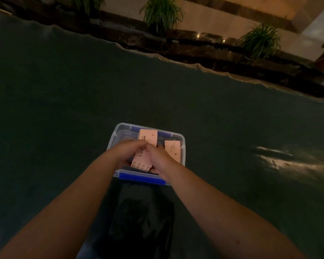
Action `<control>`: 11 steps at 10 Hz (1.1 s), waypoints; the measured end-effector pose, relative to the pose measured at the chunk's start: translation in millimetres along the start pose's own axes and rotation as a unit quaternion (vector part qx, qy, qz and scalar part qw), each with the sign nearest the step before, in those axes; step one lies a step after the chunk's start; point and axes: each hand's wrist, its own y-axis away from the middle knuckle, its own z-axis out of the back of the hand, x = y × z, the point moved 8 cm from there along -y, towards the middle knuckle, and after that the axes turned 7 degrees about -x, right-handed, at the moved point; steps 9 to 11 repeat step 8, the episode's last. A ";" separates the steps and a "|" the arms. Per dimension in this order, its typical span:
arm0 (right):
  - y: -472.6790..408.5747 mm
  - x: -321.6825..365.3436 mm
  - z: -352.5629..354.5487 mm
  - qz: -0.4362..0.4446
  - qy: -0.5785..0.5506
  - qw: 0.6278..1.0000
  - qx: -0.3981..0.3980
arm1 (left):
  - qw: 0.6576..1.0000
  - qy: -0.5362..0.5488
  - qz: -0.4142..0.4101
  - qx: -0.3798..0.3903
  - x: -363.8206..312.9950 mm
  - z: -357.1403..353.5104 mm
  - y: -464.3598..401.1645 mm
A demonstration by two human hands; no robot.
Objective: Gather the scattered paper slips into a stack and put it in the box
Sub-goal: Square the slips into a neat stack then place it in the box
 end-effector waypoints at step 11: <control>15.6 0.2 17.9 0.056 0.101 0.991 -0.069 | 0.990 -0.100 -0.050 -0.082 3.9 -7.8 2.9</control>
